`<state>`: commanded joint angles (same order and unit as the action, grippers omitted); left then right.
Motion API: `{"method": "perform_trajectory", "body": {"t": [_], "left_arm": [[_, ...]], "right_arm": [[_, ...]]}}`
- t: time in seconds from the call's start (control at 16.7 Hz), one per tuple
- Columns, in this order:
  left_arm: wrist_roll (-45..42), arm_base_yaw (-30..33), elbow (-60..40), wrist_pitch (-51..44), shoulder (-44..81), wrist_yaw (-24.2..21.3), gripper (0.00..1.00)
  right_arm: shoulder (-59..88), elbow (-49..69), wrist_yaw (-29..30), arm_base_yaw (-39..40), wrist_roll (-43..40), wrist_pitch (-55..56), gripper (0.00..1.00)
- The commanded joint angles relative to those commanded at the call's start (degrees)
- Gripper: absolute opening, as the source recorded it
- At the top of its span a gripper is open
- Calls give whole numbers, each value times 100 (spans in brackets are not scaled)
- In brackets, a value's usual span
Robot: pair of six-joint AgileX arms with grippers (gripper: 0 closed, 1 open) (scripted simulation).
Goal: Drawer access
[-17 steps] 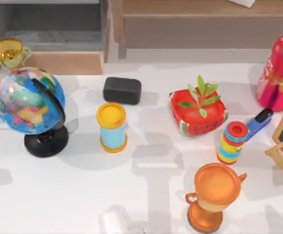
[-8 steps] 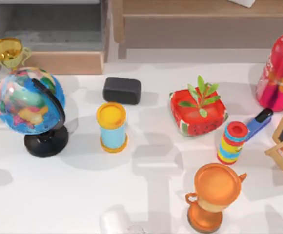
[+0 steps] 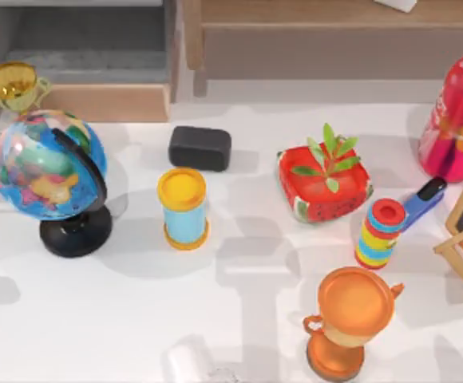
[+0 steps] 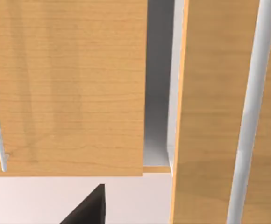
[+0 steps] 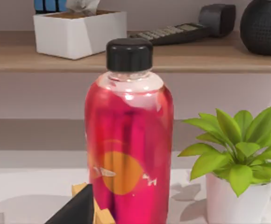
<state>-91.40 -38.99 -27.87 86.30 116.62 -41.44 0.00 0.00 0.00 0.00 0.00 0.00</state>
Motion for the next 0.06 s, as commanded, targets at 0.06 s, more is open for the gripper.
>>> {"method": "perform_trajectory", "body": {"t": [0.06], "left_arm": [[0, 0, 0, 0, 0, 0, 100]], "right_arm": [[0, 0, 0, 0, 0, 0, 100]]}}
